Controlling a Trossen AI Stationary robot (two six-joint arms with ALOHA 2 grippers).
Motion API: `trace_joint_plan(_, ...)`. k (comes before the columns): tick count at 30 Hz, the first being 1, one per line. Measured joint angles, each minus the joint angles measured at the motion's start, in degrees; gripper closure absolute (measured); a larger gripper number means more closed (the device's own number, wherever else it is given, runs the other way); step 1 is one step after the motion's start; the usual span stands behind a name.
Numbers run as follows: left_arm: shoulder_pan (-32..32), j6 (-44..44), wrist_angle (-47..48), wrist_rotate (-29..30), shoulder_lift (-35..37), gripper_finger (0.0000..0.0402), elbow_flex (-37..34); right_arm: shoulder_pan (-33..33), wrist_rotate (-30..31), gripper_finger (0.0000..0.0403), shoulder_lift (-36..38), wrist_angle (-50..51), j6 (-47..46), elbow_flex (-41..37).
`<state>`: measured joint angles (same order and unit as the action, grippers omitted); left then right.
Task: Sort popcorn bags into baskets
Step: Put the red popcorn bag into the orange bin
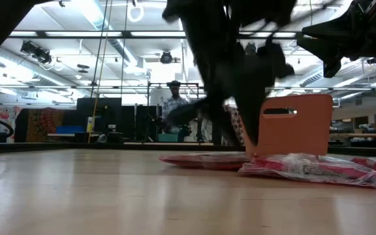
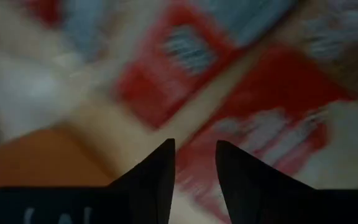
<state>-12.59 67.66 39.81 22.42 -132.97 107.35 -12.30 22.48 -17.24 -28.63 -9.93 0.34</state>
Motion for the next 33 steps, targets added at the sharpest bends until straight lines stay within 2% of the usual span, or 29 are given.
trace_joint_plan(3, -0.1, -5.1, 0.4, 0.0, 3.1, 0.0281, 0.3, 0.0, 0.0, 0.0259, 0.0, 0.0, 0.0, 0.0)
trace_joint_plan(5, -0.6, -11.7, 1.9, -2.0, 4.3, 0.0281, 0.3, 0.0, 0.0, 0.0259, 0.0, 0.0, 0.0, 0.0)
trace_joint_plan(11, -2.6, -42.7, 6.4, -12.7, 4.8, 0.0281, 0.2, 0.0, 0.0, 0.0259, 0.0, 0.0, 0.0, 0.0)
trace_joint_plan(15, -4.3, -57.2, 10.2, -14.4, 4.7, 0.0281, 0.2, 0.0, 0.0, 0.0259, 0.0, 0.0, 0.0, 0.0)
trace_joint_plan(19, -6.9, -61.9, 11.3, -10.4, 4.7, 0.0281, 0.1, 0.0, 0.0, 0.0259, 0.0, 0.0, 0.0, 0.0)
trace_joint_plan(25, -9.3, -64.4, 7.4, -2.5, 4.7, 0.0281, -3.9, 0.0, 0.0, 0.0259, 0.0, 0.0, 0.0, 0.0)
trace_joint_plan(33, -9.4, -64.5, 1.6, -1.6, 4.7, 0.0281, -10.7, 0.0, 0.1, 0.0259, 0.0, 0.0, 0.0, 0.0)
